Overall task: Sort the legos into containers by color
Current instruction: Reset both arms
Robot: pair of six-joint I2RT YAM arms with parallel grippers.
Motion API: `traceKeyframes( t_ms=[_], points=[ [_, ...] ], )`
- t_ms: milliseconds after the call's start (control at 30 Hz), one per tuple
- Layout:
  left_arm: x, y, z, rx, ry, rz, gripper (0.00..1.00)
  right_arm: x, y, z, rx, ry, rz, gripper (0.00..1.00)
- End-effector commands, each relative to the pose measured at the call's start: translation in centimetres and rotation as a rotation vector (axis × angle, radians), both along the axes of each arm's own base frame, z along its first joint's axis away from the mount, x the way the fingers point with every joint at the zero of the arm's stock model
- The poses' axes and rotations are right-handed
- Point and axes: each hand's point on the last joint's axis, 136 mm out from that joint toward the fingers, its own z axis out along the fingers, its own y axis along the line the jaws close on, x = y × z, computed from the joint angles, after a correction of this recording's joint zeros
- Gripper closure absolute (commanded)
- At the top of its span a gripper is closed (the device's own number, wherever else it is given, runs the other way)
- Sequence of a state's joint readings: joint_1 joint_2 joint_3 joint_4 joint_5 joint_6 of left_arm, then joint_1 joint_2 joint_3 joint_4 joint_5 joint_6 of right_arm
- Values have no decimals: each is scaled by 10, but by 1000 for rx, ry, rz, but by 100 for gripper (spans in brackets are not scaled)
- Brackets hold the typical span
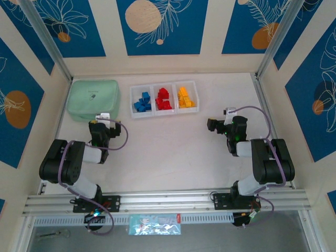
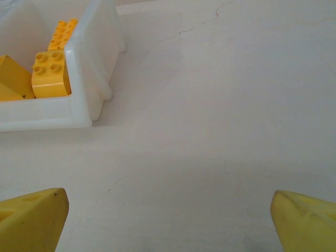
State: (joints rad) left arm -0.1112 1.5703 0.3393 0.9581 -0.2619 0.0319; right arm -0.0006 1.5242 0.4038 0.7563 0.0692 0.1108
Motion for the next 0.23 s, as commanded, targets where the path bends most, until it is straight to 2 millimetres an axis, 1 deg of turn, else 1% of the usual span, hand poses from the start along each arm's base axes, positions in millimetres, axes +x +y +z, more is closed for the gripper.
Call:
traceKeyframes(
  t_ms=[0, 200],
  points=[
    [7, 0, 13, -19, -49, -2, 1, 9, 2, 17, -11, -62, 20, 1],
    [7, 0, 13, -18, -48, -4, 1, 8, 1, 17, -1, -62, 24, 1]
  ],
)
